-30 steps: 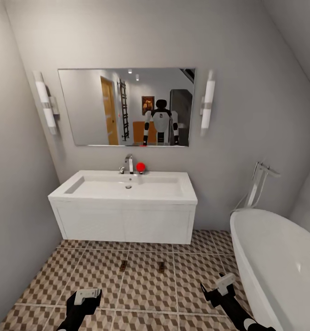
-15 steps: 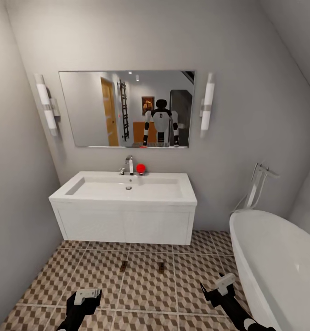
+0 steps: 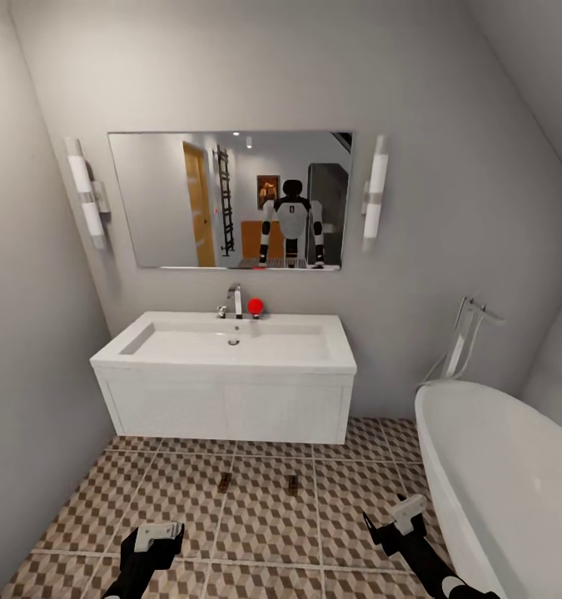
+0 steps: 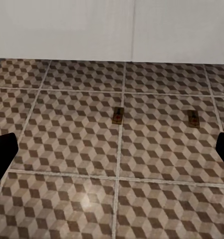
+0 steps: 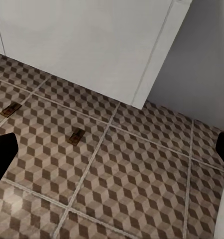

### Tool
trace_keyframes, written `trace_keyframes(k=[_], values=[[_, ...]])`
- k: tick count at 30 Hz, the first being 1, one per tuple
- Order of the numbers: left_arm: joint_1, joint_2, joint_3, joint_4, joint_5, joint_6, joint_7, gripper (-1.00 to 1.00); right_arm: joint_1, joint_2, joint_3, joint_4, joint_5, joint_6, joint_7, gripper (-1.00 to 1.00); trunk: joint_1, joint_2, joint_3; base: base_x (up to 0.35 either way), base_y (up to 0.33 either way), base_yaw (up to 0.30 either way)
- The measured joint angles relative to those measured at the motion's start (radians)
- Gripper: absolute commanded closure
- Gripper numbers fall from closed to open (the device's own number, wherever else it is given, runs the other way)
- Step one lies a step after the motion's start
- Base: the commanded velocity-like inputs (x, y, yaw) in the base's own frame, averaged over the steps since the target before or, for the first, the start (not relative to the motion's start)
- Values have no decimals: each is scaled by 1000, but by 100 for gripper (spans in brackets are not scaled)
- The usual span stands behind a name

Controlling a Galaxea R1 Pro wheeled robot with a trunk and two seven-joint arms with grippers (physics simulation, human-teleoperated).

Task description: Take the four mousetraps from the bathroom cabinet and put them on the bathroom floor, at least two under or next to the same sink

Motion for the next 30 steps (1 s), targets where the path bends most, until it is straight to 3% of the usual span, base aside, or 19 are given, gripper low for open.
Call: trace_keyframes(k=[30], values=[[0, 0, 0, 0, 0, 0, 0, -100, 0, 0, 0, 0, 0, 0, 0, -100, -115, 210, 94, 0, 0, 0]])
